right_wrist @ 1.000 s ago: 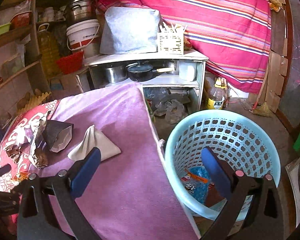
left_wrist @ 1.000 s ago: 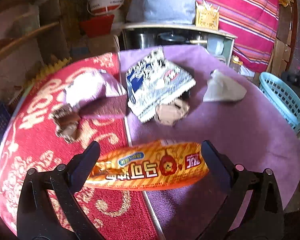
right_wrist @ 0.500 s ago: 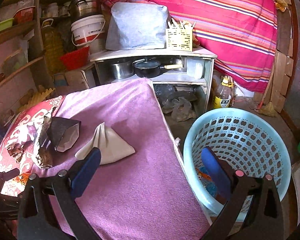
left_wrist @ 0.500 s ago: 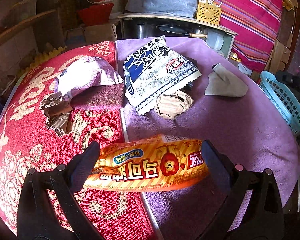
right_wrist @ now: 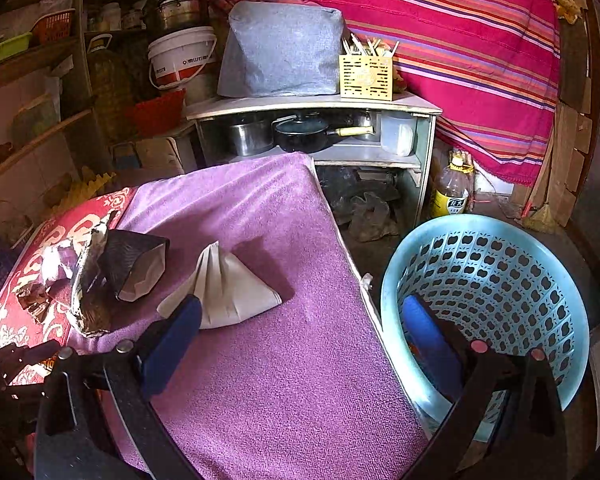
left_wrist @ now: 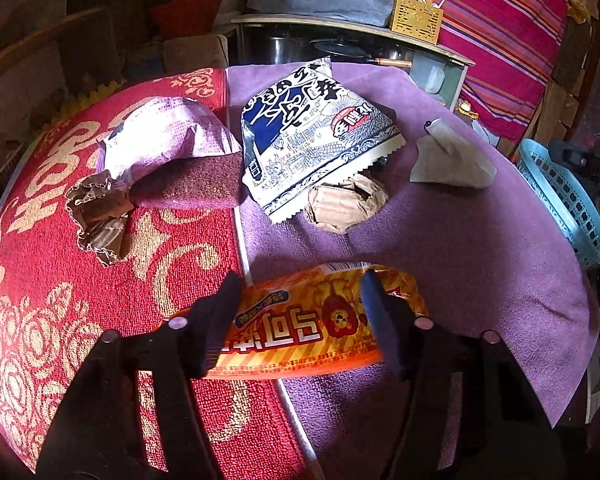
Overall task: Collect trash
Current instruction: 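Grasp the orange snack bag with the left tool and lift it, then grasp the white tissue with the right tool while the left tool holds the orange bag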
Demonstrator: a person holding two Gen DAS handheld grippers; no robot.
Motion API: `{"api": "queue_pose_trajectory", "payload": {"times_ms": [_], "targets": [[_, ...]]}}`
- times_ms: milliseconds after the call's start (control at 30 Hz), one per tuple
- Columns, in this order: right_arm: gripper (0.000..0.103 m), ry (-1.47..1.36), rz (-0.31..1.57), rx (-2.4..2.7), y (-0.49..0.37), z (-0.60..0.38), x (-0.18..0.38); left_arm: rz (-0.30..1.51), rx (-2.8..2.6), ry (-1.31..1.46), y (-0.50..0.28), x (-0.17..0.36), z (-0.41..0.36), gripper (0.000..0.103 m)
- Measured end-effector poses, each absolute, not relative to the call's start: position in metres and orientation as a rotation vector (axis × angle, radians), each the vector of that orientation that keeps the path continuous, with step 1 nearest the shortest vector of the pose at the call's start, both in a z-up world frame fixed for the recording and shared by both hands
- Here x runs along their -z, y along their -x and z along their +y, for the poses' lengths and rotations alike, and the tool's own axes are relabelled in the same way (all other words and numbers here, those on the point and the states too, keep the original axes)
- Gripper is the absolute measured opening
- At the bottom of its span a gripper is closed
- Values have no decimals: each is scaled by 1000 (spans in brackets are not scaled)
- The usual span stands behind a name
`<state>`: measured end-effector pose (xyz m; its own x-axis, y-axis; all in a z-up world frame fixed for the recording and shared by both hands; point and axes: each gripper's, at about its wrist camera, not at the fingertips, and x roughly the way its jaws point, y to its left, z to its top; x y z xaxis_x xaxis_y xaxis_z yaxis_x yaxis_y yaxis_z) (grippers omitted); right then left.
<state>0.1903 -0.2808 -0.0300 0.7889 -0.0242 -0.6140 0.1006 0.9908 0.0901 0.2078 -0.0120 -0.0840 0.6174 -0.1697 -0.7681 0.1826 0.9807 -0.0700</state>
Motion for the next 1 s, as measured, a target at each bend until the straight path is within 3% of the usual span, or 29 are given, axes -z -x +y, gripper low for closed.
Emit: {"api": "queue_pose_trajectory", "payload": {"times_ms": [200,400,1000], "targets": [[98,-117,659,66,-190,-280,32,879,195,-8,-207,84,-7,31],[98,-118,664,65,-190,-279,33,878,190,-13,-208,82,-5,16],[98,-108,668,62,-194,-275,34,769,172,-103,-197,62,-14,8]]}}
